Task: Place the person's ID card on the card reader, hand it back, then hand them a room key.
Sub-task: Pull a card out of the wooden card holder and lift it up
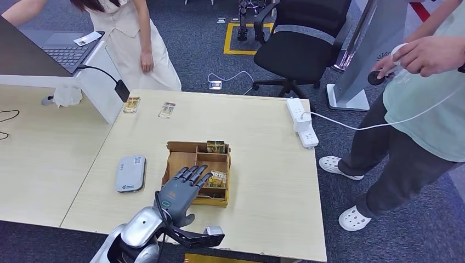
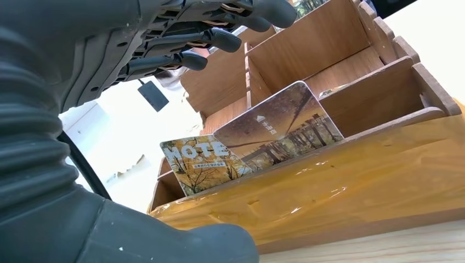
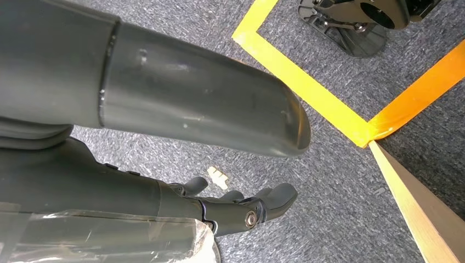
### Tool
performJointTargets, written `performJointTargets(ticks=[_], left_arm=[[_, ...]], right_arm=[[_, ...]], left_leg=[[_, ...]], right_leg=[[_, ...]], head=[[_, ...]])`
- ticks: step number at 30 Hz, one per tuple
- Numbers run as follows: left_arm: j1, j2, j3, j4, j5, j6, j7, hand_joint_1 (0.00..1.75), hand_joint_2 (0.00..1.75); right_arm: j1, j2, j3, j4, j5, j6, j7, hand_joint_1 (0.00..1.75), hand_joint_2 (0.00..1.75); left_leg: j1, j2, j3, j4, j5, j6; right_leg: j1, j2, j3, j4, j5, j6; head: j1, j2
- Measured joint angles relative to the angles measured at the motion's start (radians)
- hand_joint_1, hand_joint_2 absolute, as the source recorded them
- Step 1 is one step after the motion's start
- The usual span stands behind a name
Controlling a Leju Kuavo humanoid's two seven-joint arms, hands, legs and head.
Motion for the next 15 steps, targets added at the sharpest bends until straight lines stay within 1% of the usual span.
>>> performJointTargets(ticks=[2,3,4,6,7,8,15], left_arm=[[0.000,0.000,0.000,0.000,0.000,0.000,0.000,0.00,1.75],[0.000,0.000,0.000,0.000,0.000,0.000,0.000,0.10,1.75],[0.000,0.000,0.000,0.000,0.002,-0.001,0.000,0.33,1.75],[0.000,0.001,0.000,0.001,0.009,-0.005,-0.001,1.18,1.75],[0.001,0.002,0.000,0.002,0.014,-0.008,-0.001,1.51,1.75],[0.001,0.003,0.000,0.004,0.020,-0.013,-0.002,1.73,1.75],[0.000,0.019,0.000,0.014,0.046,-0.030,-0.003,1.75,1.75]], right_arm=[[0.000,0.000,0.000,0.000,0.000,0.000,0.000,0.00,0.00],[0.000,0.000,0.000,0.000,0.000,0.000,0.000,0.00,0.00],[0.000,0.000,0.000,0.000,0.000,0.000,0.000,0.00,0.00],[0.000,0.000,0.000,0.000,0.000,0.000,0.000,0.00,0.00],[0.000,0.000,0.000,0.000,0.000,0.000,0.000,0.00,0.00],[0.000,0.000,0.001,0.000,0.000,0.000,0.001,0.00,0.00],[-0.001,0.000,0.004,0.000,-0.003,-0.002,0.005,0.00,0.00]], left_leg=[[0.000,0.000,0.000,0.000,0.000,0.000],[0.000,0.000,0.000,0.000,0.000,0.000],[0.000,0.000,0.000,0.000,0.000,0.000],[0.000,0.000,0.000,0.000,0.000,0.000],[0.000,0.000,0.000,0.000,0.000,0.000],[0.000,0.000,0.000,0.000,0.000,0.000],[0.000,0.000,0.000,0.000,0.000,0.000]], right_leg=[[0.000,0.000,0.000,0.000,0.000,0.000],[0.000,0.000,0.000,0.000,0.000,0.000],[0.000,0.000,0.000,0.000,0.000,0.000],[0.000,0.000,0.000,0.000,0.000,0.000],[0.000,0.000,0.000,0.000,0.000,0.000],[0.000,0.000,0.000,0.000,0.000,0.000],[0.000,0.000,0.000,0.000,0.000,0.000]], head=[[0.000,0.000],[0.000,0.000],[0.000,0.000],[0.000,0.000],[0.000,0.000],[0.000,0.000],[0.000,0.000]])
